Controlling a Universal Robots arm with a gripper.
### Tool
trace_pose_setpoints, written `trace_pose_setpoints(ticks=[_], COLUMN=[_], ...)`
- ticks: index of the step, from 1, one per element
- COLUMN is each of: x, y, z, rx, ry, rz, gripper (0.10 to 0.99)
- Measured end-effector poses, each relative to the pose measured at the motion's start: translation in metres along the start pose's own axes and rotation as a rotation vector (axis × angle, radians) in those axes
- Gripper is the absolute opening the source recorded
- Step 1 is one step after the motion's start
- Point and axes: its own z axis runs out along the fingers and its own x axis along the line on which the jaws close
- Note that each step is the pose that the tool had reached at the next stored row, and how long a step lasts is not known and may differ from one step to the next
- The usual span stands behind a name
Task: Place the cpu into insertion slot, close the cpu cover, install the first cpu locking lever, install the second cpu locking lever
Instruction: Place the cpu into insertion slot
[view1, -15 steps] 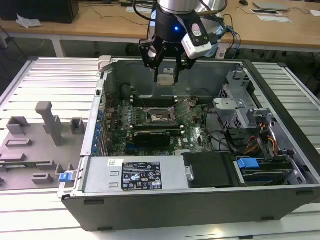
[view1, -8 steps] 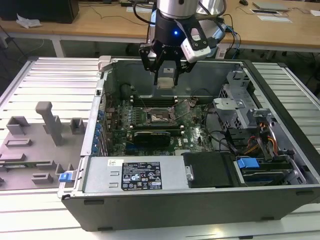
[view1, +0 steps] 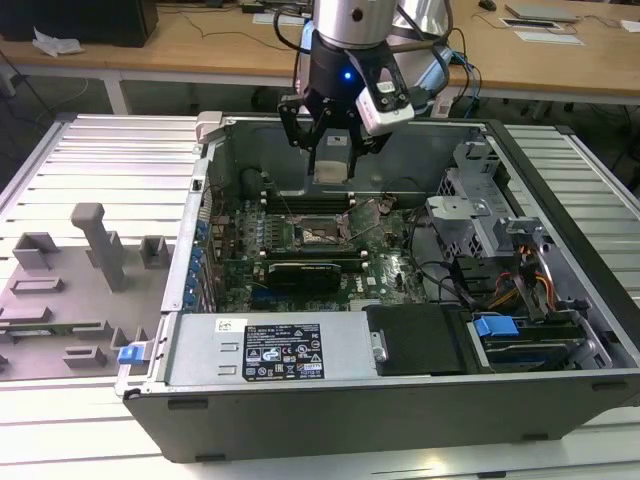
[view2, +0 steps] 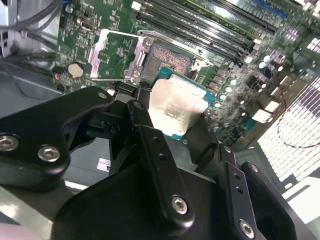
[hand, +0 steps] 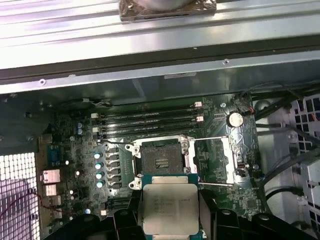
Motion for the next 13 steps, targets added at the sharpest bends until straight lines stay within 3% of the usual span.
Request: trace_pose_setpoints(ticks=[2, 13], x=[-0.0001, -0.0001], y=[-0.0002, -0.0007], z=[0.0021, 0.0083], rx=[-0.001, -0.005], ry=[-0.0056, -0.0236], rz=[0.068, 0.284], gripper=[0.537, 0.537])
